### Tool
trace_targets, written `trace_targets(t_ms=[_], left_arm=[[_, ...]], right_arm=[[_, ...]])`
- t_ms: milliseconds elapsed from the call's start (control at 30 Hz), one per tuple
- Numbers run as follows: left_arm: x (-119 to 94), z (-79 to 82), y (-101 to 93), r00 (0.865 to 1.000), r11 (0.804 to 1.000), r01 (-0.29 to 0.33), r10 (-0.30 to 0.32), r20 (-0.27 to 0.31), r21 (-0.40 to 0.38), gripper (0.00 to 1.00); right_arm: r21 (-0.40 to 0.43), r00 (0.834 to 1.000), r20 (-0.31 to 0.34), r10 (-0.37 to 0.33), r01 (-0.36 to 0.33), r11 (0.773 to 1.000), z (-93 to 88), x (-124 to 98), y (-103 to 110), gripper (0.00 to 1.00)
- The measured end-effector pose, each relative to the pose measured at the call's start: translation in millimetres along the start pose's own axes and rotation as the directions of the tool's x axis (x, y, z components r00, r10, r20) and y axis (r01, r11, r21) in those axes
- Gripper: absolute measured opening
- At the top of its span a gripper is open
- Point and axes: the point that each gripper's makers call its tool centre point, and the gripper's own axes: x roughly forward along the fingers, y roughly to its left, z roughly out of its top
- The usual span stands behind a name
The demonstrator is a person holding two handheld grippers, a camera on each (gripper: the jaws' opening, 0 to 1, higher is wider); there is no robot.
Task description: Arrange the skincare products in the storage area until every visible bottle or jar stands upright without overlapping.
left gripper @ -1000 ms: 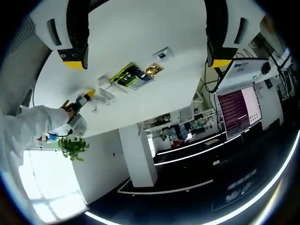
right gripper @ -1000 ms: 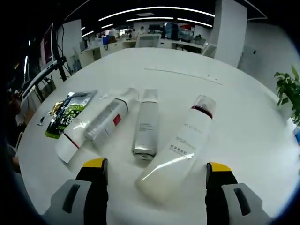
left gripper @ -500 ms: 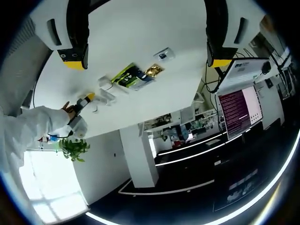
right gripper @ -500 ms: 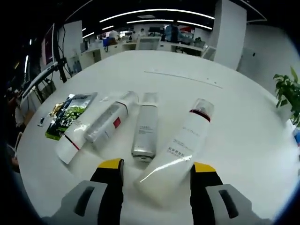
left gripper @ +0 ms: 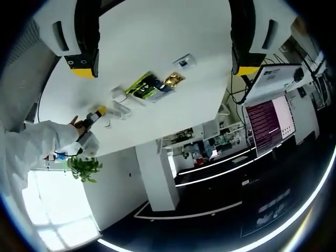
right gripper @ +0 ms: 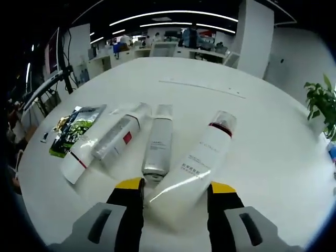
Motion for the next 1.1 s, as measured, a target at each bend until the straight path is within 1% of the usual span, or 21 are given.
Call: trace_targets(t_ms=[167, 300, 367, 467, 633, 733, 767, 867, 900, 933, 967, 1033, 1067, 1100], left_arm=[[0.5, -0.2, -3.4, 1.000, 1.000, 0.019, -0.019, -0.003, 0.012, 0.99], [1.0, -1.0, -5.0, 0.999, 0.999, 0.031, -0.031, -0.008, 0.024, 0.99], [9.7, -0.6, -11.1, 0.999, 0.999, 0.043, -0.043, -0.012, 0.030, 0.99], [11.0, -1.0, -14.0, 0.998, 0.998, 0.054, -0.054, -0.014, 0.036, 0.99], [11.1, -3.0, -18.3, 0.997, 0.996, 0.073, -0.072, -0.023, 0.049, 0.99], [10.6, -2.5, -19.9, 0.997, 0.995, 0.079, -0.078, -0.018, 0.056, 0.99], [10.5, -2.1, -20.4, 0.997, 0.995, 0.082, -0.081, -0.016, 0.057, 0.99], [9.8, -1.2, -21.6, 0.996, 0.994, 0.088, -0.087, -0.010, 0.058, 0.99], [9.5, -0.5, -21.9, 0.996, 0.994, 0.088, -0.088, -0.006, 0.061, 0.99], [9.4, -0.4, -22.2, 0.996, 0.994, 0.088, -0.088, -0.005, 0.065, 0.99], [9.5, -0.3, -22.7, 0.996, 0.994, 0.089, -0.089, -0.004, 0.070, 0.99], [9.9, -1.1, -22.7, 0.996, 0.993, 0.094, -0.094, -0.007, 0.073, 0.99], [9.9, -1.4, -23.2, 0.995, 0.992, 0.099, -0.099, -0.008, 0.073, 0.99], [9.9, -1.6, -23.6, 0.995, 0.992, 0.102, -0.102, -0.009, 0.073, 0.99]], right_arm=[[-0.002, 1.000, 0.016, 0.001, -0.001, 1.000, 0.4, -3.1, 0.0, 0.39], [0.000, 1.000, 0.009, 0.011, -0.011, 1.000, -5.7, -9.6, 3.8, 0.35], [-0.002, 1.000, 0.009, 0.015, -0.015, 1.000, -6.9, -10.9, 4.4, 0.34], [0.003, 1.000, -0.013, 0.018, -0.018, 1.000, -13.9, -14.2, 6.3, 0.33], [-0.007, 0.998, -0.038, 0.046, -0.047, 0.999, -28.3, -18.6, 10.5, 0.32], [-0.010, 0.998, -0.042, 0.049, -0.049, 0.999, -29.5, -21.8, 12.1, 0.31], [-0.016, 0.997, -0.058, 0.053, -0.054, 0.998, -31.2, -23.8, 11.3, 0.30], [-0.021, 0.995, -0.069, 0.073, -0.074, 0.997, -32.6, -24.6, 11.0, 0.30], [-0.035, 0.994, -0.081, 0.071, -0.074, 0.997, -34.5, -29.0, 11.9, 0.30], [-0.044, 0.995, -0.068, 0.074, -0.077, 0.996, -31.6, -29.7, 13.6, 0.29], [-0.035, 0.993, -0.088, 0.076, -0.080, 0.996, -35.6, -33.5, 16.3, 0.29], [-0.038, 0.992, -0.094, 0.079, -0.083, 0.996, -38.9, -39.4, 20.4, 0.29], [-0.035, 0.991, -0.111, 0.079, -0.084, 0.996, -43.5, -43.9, 22.1, 0.29], [-0.037, 0.990, -0.114, 0.079, -0.084, 0.996, -43.9, -42.1, 21.4, 0.28]])
